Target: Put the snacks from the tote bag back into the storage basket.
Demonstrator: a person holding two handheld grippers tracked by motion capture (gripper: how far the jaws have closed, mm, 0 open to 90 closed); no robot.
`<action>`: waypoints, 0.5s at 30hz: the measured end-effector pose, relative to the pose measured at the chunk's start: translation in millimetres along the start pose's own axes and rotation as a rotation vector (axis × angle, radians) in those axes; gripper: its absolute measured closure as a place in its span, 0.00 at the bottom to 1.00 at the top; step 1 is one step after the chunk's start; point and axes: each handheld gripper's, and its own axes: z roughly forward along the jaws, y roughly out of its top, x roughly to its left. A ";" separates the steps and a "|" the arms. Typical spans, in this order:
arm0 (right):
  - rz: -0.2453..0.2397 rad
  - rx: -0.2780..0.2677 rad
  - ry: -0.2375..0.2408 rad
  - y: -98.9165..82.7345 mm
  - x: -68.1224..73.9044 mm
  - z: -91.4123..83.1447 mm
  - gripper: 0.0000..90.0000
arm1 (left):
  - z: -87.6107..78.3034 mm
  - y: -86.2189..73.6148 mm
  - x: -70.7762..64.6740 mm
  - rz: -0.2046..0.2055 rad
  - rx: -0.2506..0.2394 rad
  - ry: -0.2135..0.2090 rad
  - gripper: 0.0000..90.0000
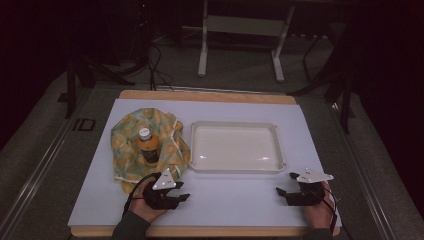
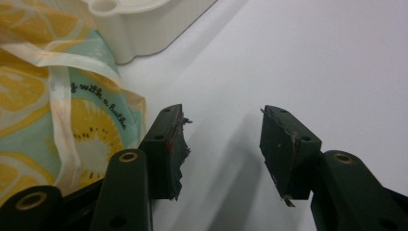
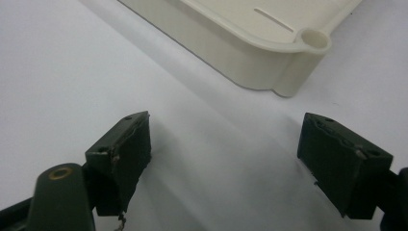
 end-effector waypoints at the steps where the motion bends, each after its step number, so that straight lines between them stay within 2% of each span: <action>1: 0.000 0.000 -0.001 0.0 0.1 -0.1 0.21 | 0.0 0.3 -0.4 0.001 0.003 0.002 0.57; 15: -0.013 -0.012 -0.006 -0.5 1.5 -0.8 0.21 | -5.2 5.8 -3.7 0.016 0.025 -0.006 0.55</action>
